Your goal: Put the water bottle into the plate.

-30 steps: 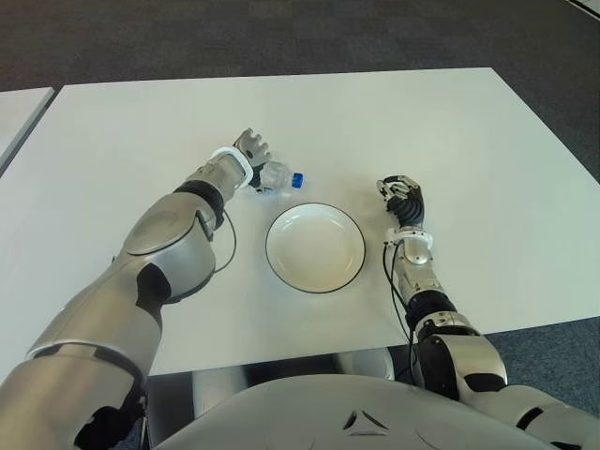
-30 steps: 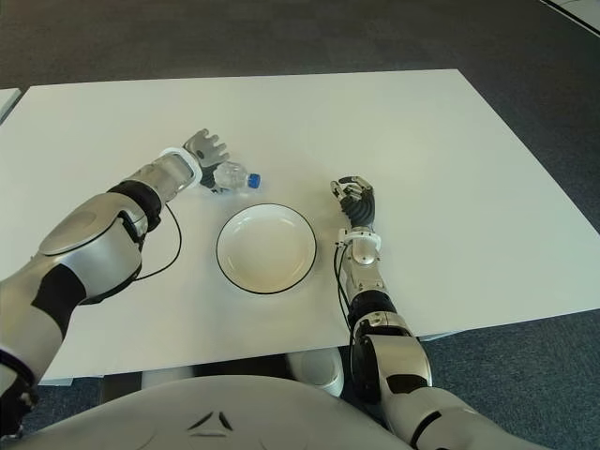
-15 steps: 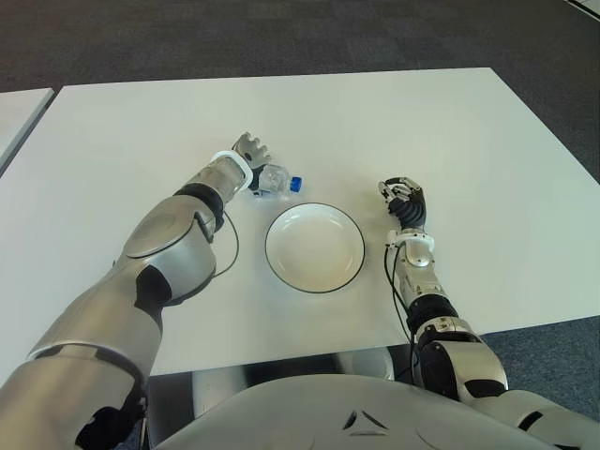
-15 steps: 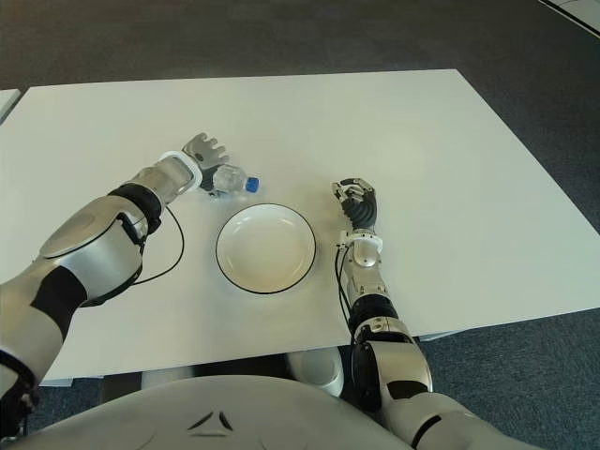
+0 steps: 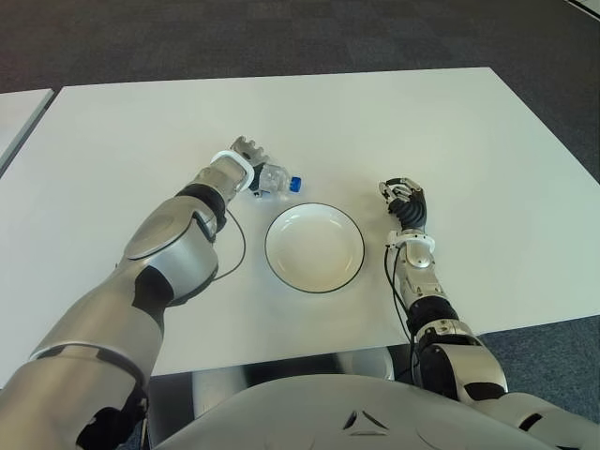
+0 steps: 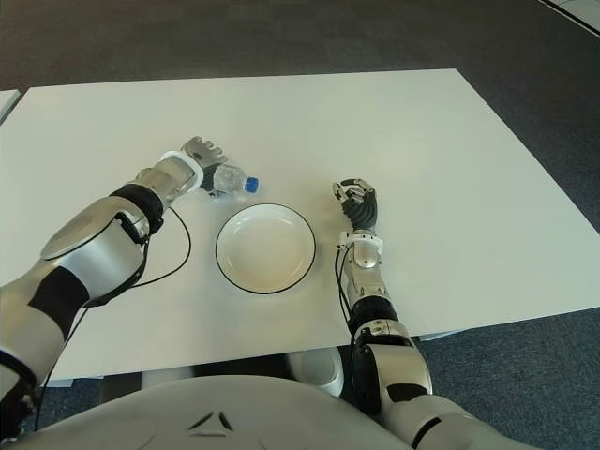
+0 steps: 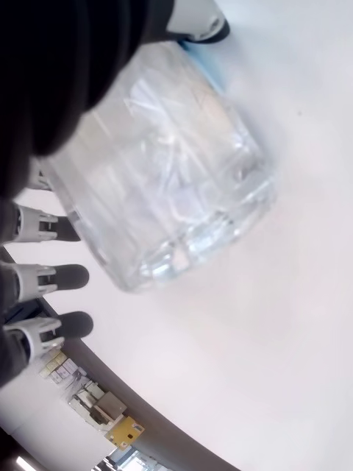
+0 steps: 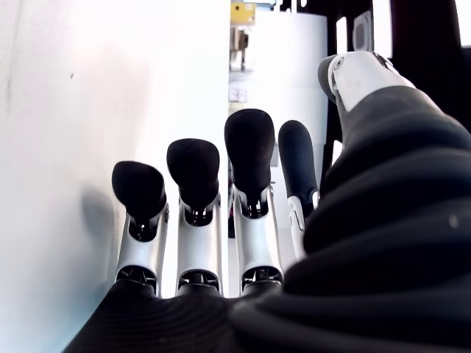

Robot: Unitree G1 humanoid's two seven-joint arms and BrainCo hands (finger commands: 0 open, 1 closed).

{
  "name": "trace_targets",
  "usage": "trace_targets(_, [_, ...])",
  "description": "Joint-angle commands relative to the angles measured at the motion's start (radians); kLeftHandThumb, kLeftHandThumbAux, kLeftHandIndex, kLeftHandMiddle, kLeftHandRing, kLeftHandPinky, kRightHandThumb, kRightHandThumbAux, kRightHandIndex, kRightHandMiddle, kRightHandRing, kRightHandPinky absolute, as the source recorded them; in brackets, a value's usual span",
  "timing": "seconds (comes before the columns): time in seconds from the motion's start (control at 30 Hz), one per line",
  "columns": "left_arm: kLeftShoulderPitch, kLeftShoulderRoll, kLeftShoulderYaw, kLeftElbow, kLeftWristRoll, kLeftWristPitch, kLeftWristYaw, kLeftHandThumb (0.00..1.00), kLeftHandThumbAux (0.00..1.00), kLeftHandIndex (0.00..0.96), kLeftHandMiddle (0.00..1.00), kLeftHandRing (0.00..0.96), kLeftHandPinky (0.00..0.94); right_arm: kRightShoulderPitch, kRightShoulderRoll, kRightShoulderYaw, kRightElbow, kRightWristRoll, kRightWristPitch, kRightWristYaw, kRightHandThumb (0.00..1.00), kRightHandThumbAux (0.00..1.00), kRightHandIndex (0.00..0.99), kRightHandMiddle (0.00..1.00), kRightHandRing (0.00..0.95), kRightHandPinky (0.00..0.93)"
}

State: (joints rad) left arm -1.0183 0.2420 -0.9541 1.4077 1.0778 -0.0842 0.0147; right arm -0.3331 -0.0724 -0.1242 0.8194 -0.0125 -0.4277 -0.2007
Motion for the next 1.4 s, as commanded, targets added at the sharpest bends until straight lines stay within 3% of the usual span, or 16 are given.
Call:
trace_targets(0.03, [0.055,-0.005,-0.013,0.012,0.013,0.004,-0.049,0.559,0.5,0.0,0.0,0.0,0.069,0.03,0.013,-0.004,0.006,0.008,0.04,0.004,0.703,0.732,0.435,0.768,0.762,0.755])
trace_targets(0.6, [0.074,0.003,0.0,0.011,-0.009,0.095,-0.1,0.61,0.564,0.014,0.033,0.045,0.158,0.043,0.018,-0.007,-0.027,0.005,0.056,0.004,0.704,0.732,0.435,0.765,0.757,0.75])
trace_targets(0.73, [0.075,0.001,-0.025,0.011,0.013,0.146,-0.092,0.657,0.579,0.054,0.086,0.115,0.233,0.046,0.02,-0.006,-0.031,0.003,0.052,0.005,0.705,0.732,0.435,0.764,0.758,0.758])
trace_targets(0.87, [0.073,-0.004,-0.032,0.011,0.014,0.181,-0.089,0.708,0.585,0.124,0.16,0.199,0.313,0.046,0.019,-0.005,-0.027,0.001,0.046,0.005,0.705,0.731,0.435,0.765,0.762,0.767])
trace_targets(0.9, [0.07,-0.007,-0.03,0.01,0.011,0.191,-0.088,0.717,0.59,0.187,0.258,0.297,0.388,0.045,0.019,-0.005,-0.025,0.0,0.044,0.005,0.705,0.731,0.435,0.764,0.762,0.765])
trace_targets(0.93, [0.07,-0.008,-0.029,0.01,0.011,0.198,-0.087,0.721,0.591,0.209,0.293,0.332,0.415,0.044,0.018,-0.005,-0.022,0.0,0.042,0.005,0.705,0.731,0.435,0.764,0.762,0.765])
trace_targets(0.97, [0.071,-0.009,-0.029,0.01,0.011,0.202,-0.085,0.766,0.616,0.292,0.363,0.453,0.505,0.044,0.017,-0.006,-0.019,0.0,0.041,0.006,0.705,0.731,0.435,0.764,0.763,0.764])
trace_targets(1.07, [0.079,-0.005,-0.032,0.011,0.014,0.203,-0.082,0.822,0.646,0.392,0.449,0.62,0.633,0.041,0.016,-0.007,-0.014,0.0,0.039,0.006,0.705,0.731,0.435,0.762,0.762,0.762])
trace_targets(1.17, [0.103,0.01,-0.034,0.013,0.014,0.197,-0.063,0.842,0.655,0.426,0.477,0.707,0.735,0.038,0.015,-0.008,-0.006,0.0,0.036,0.006,0.704,0.73,0.435,0.761,0.763,0.767])
trace_targets(1.4, [0.091,0.006,-0.019,0.009,-0.001,0.203,-0.061,0.854,0.66,0.442,0.49,0.791,0.839,0.034,0.013,-0.007,0.002,-0.002,0.031,0.005,0.704,0.73,0.435,0.759,0.769,0.777])
